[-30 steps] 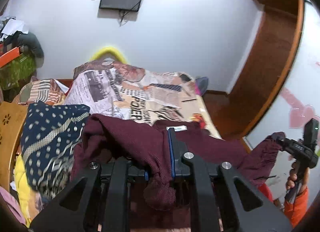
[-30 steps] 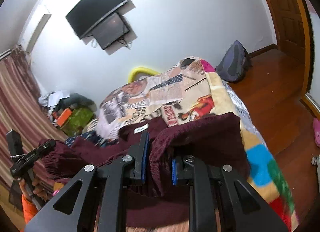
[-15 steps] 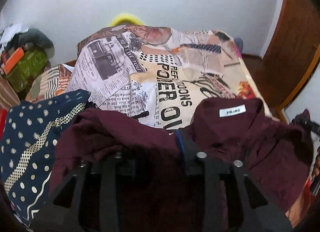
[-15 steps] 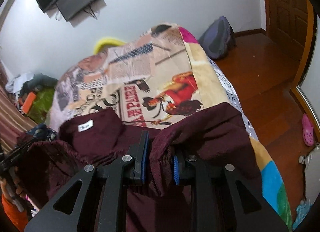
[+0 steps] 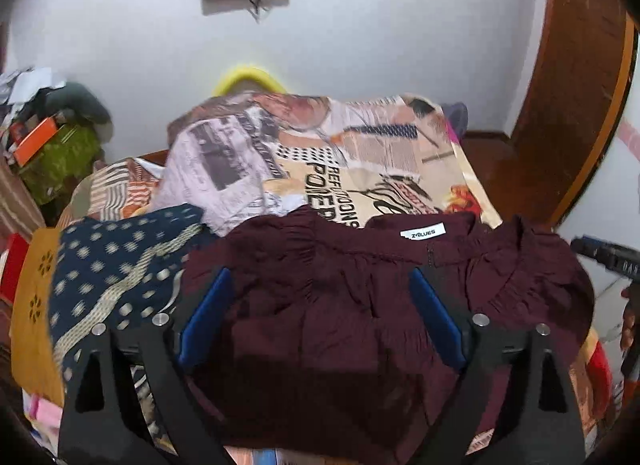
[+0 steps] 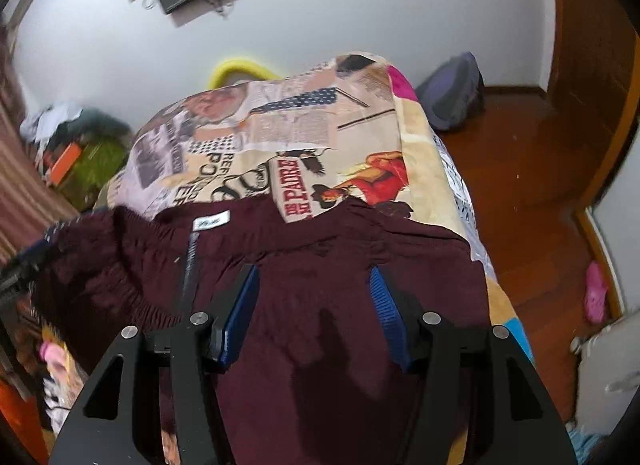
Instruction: Fold large clothes
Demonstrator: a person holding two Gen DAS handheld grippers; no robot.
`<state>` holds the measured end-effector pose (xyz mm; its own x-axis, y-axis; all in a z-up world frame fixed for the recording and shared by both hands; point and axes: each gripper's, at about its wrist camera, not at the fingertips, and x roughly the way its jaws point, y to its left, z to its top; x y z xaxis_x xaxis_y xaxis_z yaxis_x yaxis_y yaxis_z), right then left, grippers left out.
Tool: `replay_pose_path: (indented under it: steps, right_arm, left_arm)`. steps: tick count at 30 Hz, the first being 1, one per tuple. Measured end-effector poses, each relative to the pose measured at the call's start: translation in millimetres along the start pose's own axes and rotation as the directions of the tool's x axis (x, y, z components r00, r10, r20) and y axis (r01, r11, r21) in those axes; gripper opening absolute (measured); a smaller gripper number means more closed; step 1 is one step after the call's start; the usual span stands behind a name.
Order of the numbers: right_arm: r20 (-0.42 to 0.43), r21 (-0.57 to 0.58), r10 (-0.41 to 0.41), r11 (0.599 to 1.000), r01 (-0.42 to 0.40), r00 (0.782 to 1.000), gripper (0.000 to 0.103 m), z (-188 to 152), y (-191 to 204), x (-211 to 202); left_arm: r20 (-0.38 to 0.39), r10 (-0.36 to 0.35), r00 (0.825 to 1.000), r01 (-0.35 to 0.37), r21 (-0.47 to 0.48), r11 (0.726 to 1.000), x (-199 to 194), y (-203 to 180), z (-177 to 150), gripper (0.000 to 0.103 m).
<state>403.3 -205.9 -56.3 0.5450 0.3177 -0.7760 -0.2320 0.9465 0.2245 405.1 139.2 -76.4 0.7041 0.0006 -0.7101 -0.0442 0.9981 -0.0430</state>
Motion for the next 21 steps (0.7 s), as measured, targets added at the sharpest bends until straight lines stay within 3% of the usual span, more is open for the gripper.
replay_pose_path:
  steps: [9, 13, 21]
  right_arm:
    - [0.029, -0.087, -0.02, 0.996, 0.022, 0.999, 0.054, -23.7, 27.8, -26.3]
    - [0.022, -0.115, -0.016, 0.993, 0.018, 1.0, 0.054, -33.1, 38.6, -25.3]
    - [-0.035, -0.12, -0.013, 0.993, 0.009, 0.999, 0.054, -55.4, 49.7, -1.6]
  left_arm:
    - [0.025, 0.047, 0.999, -0.042, -0.153, 0.987, -47.2, 42.5, -45.2, 0.094]
    - [0.013, 0.012, 1.0, -0.008, -0.257, 0.966, -46.3, 56.7, -77.0, 0.094]
    - [-0.07, -0.095, 0.993, 0.065, -0.349, 0.935, -5.9, 49.5, -116.4, 0.094]
